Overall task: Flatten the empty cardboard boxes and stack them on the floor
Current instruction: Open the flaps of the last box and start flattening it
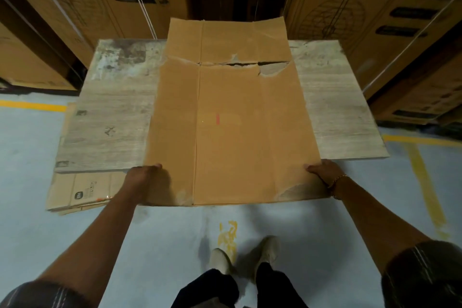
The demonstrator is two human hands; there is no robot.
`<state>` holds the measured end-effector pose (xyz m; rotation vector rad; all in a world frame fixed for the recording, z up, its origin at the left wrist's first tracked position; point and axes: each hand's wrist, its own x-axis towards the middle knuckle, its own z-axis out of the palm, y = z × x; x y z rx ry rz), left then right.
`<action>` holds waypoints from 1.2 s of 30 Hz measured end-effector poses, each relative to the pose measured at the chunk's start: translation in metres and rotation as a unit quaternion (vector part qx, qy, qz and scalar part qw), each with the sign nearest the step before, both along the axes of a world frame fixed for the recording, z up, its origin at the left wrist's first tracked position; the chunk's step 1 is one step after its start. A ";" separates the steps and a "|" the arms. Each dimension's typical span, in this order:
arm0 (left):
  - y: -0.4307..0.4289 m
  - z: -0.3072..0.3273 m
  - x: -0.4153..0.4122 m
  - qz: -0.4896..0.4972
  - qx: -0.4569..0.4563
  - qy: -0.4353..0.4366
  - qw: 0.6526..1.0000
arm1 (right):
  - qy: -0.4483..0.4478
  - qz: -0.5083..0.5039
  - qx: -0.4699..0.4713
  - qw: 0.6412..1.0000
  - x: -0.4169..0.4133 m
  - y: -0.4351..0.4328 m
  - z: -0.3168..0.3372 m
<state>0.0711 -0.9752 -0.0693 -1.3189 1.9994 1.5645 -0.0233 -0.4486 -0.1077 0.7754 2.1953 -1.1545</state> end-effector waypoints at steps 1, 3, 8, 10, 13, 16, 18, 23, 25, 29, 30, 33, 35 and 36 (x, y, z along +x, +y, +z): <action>0.000 0.002 -0.001 0.007 -0.004 0.001 1.000 | -0.008 0.006 0.003 1.000 -0.005 0.005 -0.006; 0.003 0.009 0.002 0.021 -0.019 0.003 1.000 | -0.009 0.019 0.002 1.000 -0.016 0.013 -0.022; 0.041 0.036 0.020 0.031 -0.122 0.029 0.992 | 0.049 -0.031 0.051 0.997 0.007 -0.041 0.061; 0.062 0.047 0.032 0.024 -0.173 0.053 0.983 | 0.105 -0.012 0.094 0.990 0.025 -0.053 0.086; 0.087 0.061 0.050 0.051 -0.203 0.070 0.975 | 0.167 0.023 0.110 0.980 0.041 -0.050 0.099; 0.095 0.071 0.069 0.093 -0.220 0.101 0.966 | 0.215 0.030 0.097 0.971 0.049 -0.042 0.115; 0.092 0.076 0.085 0.118 -0.228 0.113 0.960 | 0.238 0.038 0.075 0.968 0.051 -0.042 0.126; 0.061 0.104 0.130 0.187 -0.248 0.129 0.942 | 0.274 0.086 0.027 0.958 0.048 -0.076 0.149; 0.042 0.115 0.150 0.216 -0.255 0.139 0.932 | 0.289 0.104 -0.009 0.952 0.049 -0.103 0.159; -0.009 0.122 0.192 0.266 -0.266 0.136 0.917 | 0.297 0.142 -0.048 0.943 0.054 -0.167 0.168; -0.023 0.123 0.202 0.277 -0.267 0.139 0.913 | 0.298 0.152 -0.056 0.941 0.057 -0.185 0.171; -0.068 0.132 0.231 0.310 -0.268 0.143 0.901 | 0.301 0.178 -0.074 0.934 0.063 -0.247 0.174; -0.104 0.138 0.250 0.324 -0.278 0.144 0.893 | 0.301 0.194 -0.077 0.930 0.072 -0.295 0.175; -0.125 0.141 0.259 0.328 -0.284 0.143 0.890 | 0.304 0.198 -0.081 0.928 0.077 -0.320 0.175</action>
